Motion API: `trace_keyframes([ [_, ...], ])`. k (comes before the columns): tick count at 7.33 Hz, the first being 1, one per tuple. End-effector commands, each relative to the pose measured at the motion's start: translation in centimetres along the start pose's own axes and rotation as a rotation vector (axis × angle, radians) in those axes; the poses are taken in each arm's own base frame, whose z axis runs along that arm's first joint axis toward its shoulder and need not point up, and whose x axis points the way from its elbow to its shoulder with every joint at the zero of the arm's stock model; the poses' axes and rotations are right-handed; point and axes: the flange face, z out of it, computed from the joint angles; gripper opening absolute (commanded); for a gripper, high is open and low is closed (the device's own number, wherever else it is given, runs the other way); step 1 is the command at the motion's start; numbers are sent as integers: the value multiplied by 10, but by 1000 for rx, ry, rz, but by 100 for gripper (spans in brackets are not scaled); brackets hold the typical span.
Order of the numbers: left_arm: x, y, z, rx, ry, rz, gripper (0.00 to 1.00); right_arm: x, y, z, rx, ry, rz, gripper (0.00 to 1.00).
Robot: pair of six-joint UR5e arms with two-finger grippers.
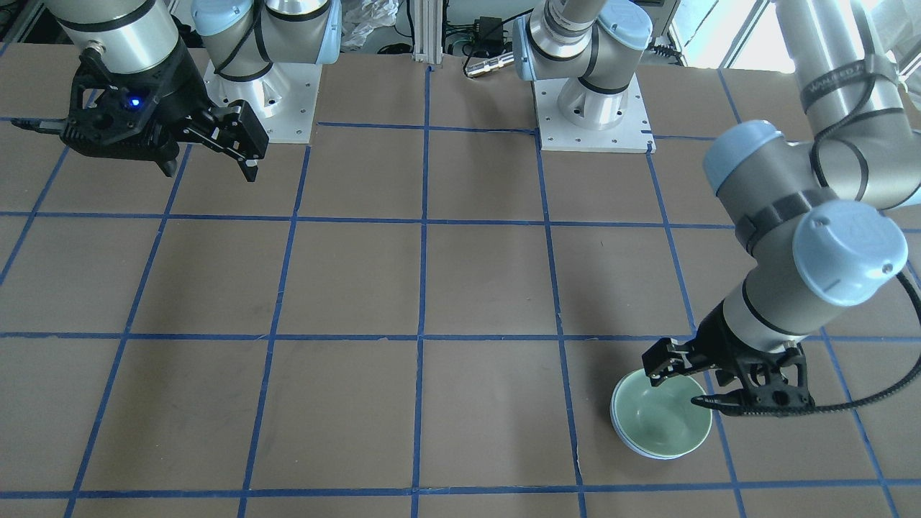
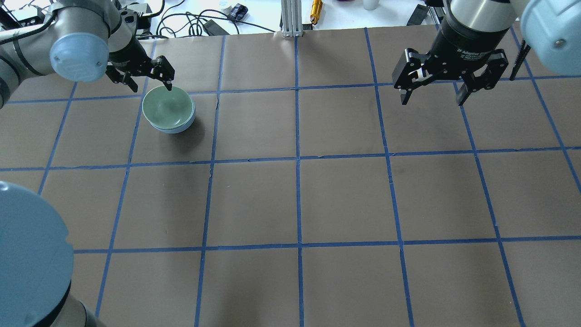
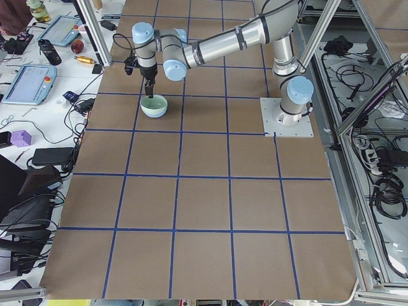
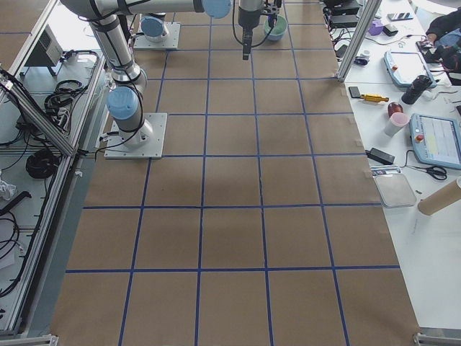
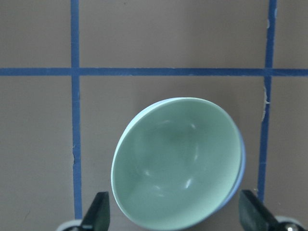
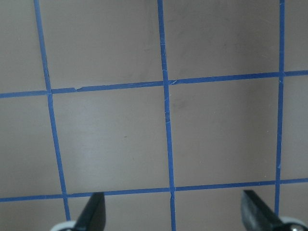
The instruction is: Stack green bowl on blue bowl
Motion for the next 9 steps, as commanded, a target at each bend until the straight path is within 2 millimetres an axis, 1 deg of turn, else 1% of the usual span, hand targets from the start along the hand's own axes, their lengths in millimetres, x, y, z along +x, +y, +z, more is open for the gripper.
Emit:
trace_keyframes([
  [1, 52, 40, -82, 46, -7, -48, 100, 0, 0, 0, 2, 0, 0, 100],
  [2, 65, 66, -115, 36, -3, -36, 100, 0, 0, 1, -1, 0, 0, 100],
  [3, 66, 91, -143, 14, -1, -34, 100, 0, 0, 1, -1, 0, 0, 100],
  [4, 66, 111, -164, 4, -1, -34, 100, 0, 0, 0, 2, 0, 0, 100],
  [5, 66, 122, -176, 14, -3, -34, 100, 0, 0, 1, -1, 0, 0, 100],
  [6, 66, 130, -176, -1, -4, -32, 100, 0, 0, 0, 0, 0, 0, 100],
  [9, 66, 130, -177, 0, -4, -33, 100, 0, 0, 0, 2, 0, 0, 100],
])
